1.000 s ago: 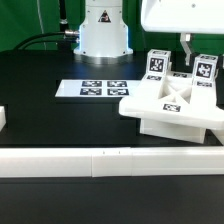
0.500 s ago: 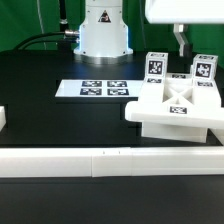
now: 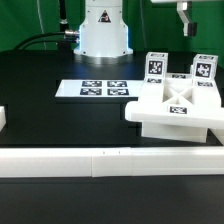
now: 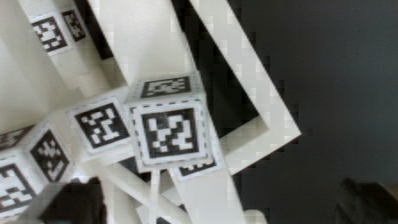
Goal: Assemble chair
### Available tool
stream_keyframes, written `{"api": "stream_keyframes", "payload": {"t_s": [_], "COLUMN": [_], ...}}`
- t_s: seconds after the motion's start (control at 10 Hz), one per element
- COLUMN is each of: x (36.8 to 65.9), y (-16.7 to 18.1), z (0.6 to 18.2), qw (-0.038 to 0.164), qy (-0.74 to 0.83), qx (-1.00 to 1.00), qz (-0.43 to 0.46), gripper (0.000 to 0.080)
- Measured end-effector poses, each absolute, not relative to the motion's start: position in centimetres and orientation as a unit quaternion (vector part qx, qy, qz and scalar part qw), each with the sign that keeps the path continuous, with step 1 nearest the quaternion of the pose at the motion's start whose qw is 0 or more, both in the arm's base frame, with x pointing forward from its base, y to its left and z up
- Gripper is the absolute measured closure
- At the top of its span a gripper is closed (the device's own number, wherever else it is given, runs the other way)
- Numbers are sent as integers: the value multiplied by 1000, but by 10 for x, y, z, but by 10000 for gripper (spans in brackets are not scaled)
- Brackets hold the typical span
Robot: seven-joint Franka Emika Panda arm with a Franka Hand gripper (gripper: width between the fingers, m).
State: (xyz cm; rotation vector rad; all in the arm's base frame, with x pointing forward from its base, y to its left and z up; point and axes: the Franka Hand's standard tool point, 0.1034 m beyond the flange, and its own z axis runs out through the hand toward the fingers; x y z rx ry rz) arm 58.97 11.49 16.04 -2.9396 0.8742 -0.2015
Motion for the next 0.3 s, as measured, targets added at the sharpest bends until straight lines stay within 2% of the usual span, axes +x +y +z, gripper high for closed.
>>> {"api": "stream_keyframes", "payload": {"t_s": [0.3], "x": [590], "y": [115], "z": [160], "qw": [34], "qy": [284], "qx": [-956], "qz": [-65], "gripper": [151]}}
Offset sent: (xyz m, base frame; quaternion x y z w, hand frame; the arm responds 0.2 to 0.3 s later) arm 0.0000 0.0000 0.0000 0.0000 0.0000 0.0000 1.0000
